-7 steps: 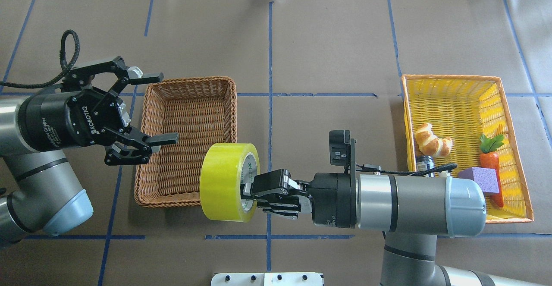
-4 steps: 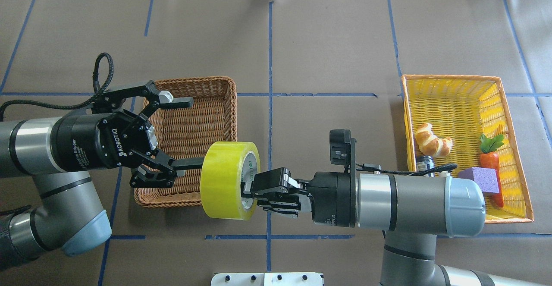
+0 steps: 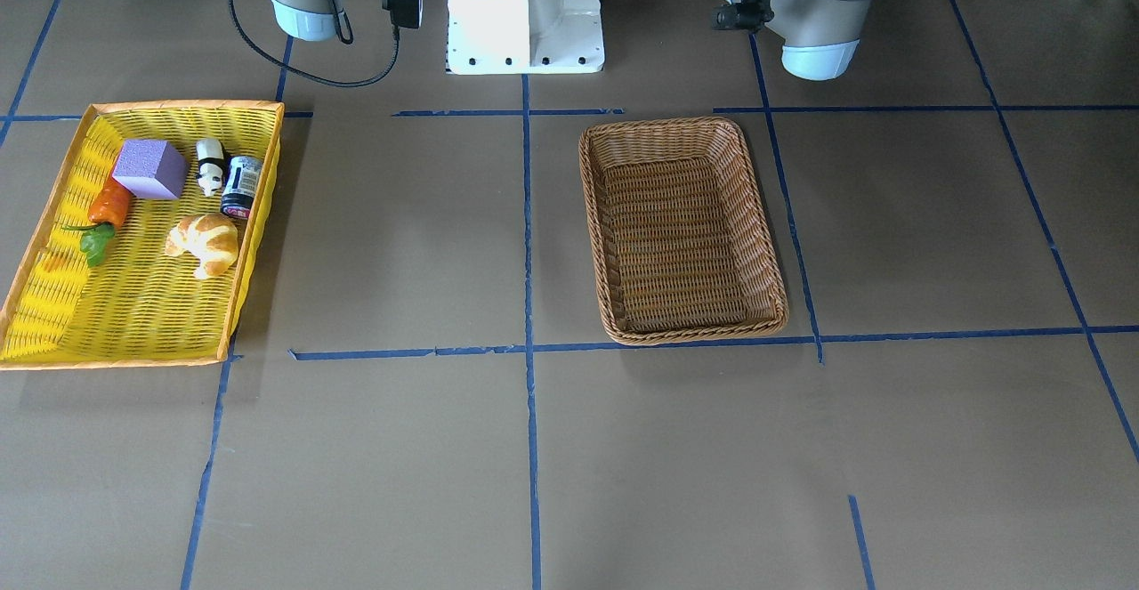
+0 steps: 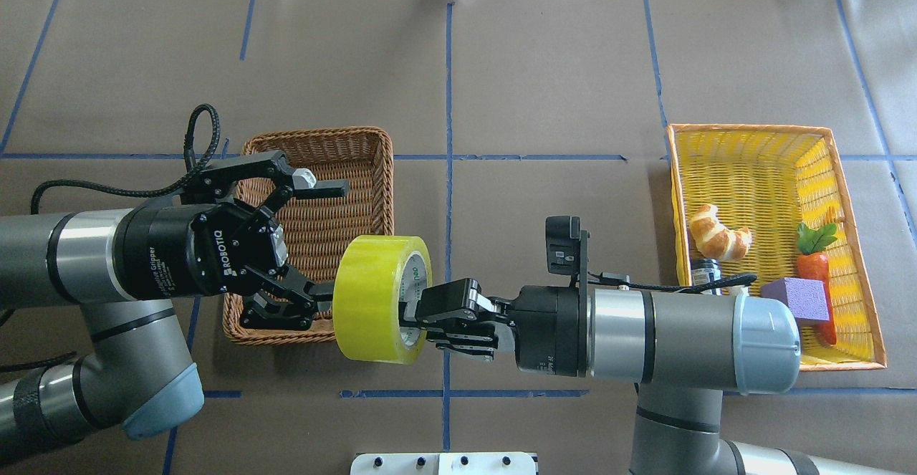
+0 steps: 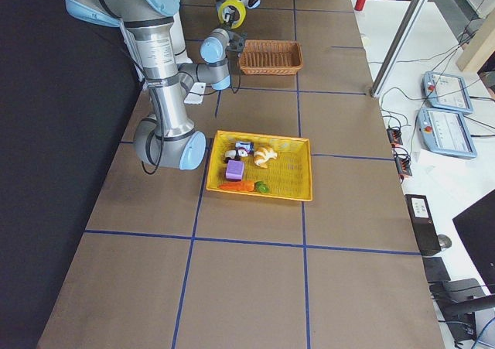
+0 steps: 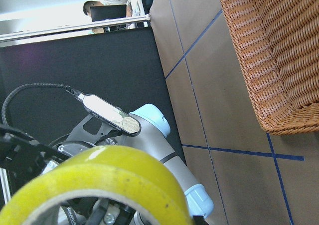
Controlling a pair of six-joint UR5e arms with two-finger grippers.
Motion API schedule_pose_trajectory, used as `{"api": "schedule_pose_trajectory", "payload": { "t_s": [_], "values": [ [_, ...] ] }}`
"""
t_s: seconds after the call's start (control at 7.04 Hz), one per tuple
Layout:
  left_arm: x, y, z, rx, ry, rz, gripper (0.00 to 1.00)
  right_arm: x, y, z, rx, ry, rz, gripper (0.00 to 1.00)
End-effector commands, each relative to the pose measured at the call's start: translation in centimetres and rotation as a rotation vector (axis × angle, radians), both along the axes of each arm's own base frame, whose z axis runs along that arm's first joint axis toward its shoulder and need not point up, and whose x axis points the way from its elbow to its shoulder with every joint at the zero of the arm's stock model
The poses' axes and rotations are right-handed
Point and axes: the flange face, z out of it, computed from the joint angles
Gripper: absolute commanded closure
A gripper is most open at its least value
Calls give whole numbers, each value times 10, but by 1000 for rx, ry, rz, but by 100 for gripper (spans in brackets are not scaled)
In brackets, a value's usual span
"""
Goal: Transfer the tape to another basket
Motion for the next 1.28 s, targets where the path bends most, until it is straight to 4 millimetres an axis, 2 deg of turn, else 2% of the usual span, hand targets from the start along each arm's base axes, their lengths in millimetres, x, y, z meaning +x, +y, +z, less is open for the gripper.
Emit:
{"api": "schedule_pose_trajectory", "payload": {
  "t_s": [0.0,0.57,0.71,0.85,0.99,1.14],
  "values": [
    [7,5,-6,7,11,16,1,-1,1,-1,0,-1,-2,97],
    [24,17,-11,-9,27,43,1,-5,5,0,-6,2,-4,96],
    [25,17,-11,-11,27,45,3,-6,5,-1,-5,-1,-6,96],
    [25,18,-11,-11,27,47,20,-6,6,0,-5,0,-7,95],
    [25,18,-11,-11,27,47,46,-6,5,-1,-5,-1,-6,73],
    [25,18,-11,-12,26,47,90,-6,5,1,-7,1,-3,7]
  ]
}}
